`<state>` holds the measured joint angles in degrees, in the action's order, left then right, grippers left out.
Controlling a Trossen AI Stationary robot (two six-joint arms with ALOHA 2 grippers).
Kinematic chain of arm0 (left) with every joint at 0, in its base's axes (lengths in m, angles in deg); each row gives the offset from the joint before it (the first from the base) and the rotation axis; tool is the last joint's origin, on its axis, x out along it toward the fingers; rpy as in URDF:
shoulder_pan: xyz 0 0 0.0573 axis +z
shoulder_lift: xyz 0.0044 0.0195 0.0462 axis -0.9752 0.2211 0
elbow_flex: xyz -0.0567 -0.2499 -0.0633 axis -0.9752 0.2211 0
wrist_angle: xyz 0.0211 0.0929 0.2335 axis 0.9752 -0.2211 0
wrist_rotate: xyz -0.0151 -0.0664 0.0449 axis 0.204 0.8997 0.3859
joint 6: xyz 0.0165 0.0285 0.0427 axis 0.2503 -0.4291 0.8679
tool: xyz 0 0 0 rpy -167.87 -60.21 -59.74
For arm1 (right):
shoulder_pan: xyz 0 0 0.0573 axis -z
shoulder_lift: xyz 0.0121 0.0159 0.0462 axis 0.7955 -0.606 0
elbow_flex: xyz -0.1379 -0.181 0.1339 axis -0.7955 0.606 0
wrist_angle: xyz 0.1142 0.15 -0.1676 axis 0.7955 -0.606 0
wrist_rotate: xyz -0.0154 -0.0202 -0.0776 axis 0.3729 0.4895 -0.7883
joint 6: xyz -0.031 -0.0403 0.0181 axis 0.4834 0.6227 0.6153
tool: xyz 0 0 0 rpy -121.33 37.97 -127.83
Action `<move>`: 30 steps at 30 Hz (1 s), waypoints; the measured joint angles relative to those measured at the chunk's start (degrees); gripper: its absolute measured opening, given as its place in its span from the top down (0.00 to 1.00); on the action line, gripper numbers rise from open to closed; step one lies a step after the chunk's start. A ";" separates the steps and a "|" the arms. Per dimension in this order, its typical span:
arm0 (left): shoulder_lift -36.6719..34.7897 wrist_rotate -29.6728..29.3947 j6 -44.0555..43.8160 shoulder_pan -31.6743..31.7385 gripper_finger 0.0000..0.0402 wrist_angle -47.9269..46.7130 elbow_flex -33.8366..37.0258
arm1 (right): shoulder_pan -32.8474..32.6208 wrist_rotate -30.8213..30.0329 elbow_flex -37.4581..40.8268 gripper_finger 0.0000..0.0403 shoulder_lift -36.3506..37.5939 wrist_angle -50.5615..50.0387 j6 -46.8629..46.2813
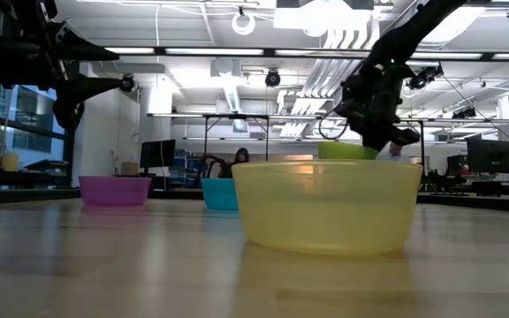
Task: Nest bowls inside each other
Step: Stack the green bowl on the blue bowl
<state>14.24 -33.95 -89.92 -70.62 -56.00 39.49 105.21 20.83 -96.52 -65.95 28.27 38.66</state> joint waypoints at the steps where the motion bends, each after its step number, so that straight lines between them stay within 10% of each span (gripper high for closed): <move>1: 0.00 -0.02 -0.01 0.01 0.54 0.00 0.00 | -0.87 0.01 0.00 1.00 0.43 0.60 -1.37; 16: 0.00 -0.17 -0.11 0.00 0.54 0.04 0.00 | -15.58 -3.91 -16.85 1.00 -1.16 -0.65 -15.61; 30: 0.00 5.58 -1.46 -0.02 0.54 -0.76 0.00 | -24.35 -6.67 -42.93 1.00 -20.53 -15.07 -15.32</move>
<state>14.24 -28.38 -91.38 -70.63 -56.77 39.49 80.86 14.16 -139.45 -86.48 13.20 23.34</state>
